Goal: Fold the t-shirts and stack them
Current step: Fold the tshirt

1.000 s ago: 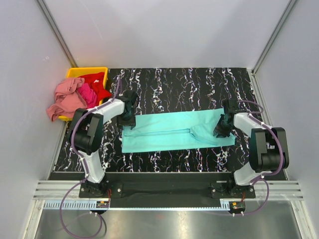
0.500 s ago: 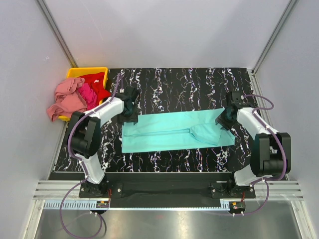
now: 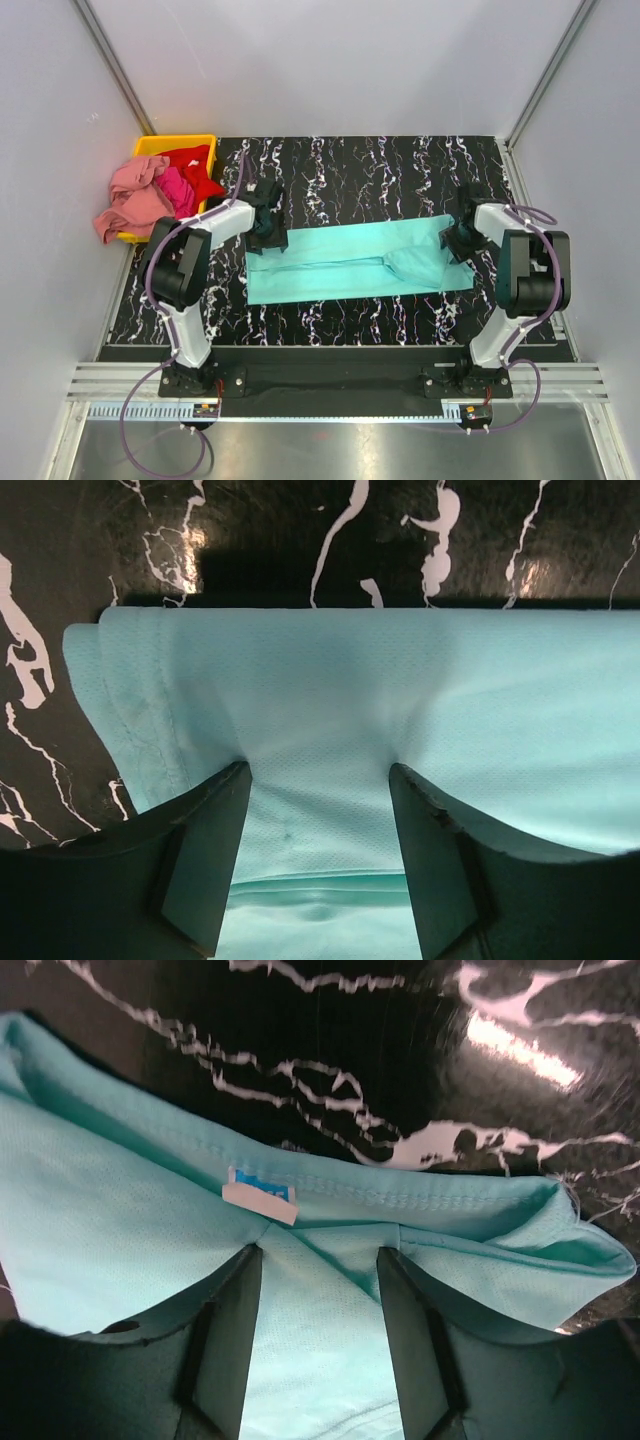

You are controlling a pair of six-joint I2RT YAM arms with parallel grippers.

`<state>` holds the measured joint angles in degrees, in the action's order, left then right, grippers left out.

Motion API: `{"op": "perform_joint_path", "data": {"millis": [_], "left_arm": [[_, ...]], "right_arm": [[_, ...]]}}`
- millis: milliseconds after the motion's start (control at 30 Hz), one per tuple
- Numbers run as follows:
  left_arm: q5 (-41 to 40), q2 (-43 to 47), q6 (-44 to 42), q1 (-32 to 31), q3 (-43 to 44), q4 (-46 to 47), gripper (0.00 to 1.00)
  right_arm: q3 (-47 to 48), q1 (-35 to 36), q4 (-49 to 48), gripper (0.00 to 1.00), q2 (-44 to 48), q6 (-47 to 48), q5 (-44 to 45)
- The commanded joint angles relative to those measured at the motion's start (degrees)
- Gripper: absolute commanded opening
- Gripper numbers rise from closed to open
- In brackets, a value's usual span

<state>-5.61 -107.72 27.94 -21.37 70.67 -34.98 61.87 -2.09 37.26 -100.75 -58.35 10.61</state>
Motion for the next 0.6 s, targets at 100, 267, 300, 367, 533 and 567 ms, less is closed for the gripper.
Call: {"op": "perform_joint_path", "data": {"millis": [100, 267, 300, 367, 533, 567], "left_arm": [[-0.03, -0.56, 4.75, 1.59, -4.76, 0.35, 0.66], [2.09, 5.13, 5.1, 1.59, -2.13, -1.4, 0.67], [0.26, 6.11, 4.75, 1.59, 0.23, -3.06, 0.67], [-2.64, 7.78, 3.27, 1.59, 3.31, -5.09, 0.69], [-1.0, 7.18, -1.75, 1.33, 11.76, -6.33, 0.72], [0.41, 7.09, -2.62, 1.07, 11.94, -5.98, 0.72]], "right_arm": [[0.97, -3.1, -4.12, 0.53, -6.21, 3.75, 5.3], [7.11, -3.01, -7.73, 0.53, -10.16, 13.07, 0.66], [11.74, -3.1, -6.85, 0.53, -13.13, 15.61, 0.03], [16.6, -3.01, -4.31, 0.5, -17.96, 18.17, -1.73], [29.7, -2.84, -6.22, 0.52, -25.1, 31.43, -11.98], [31.89, -2.92, -6.49, 0.55, -27.72, 33.45, -14.11]]}}
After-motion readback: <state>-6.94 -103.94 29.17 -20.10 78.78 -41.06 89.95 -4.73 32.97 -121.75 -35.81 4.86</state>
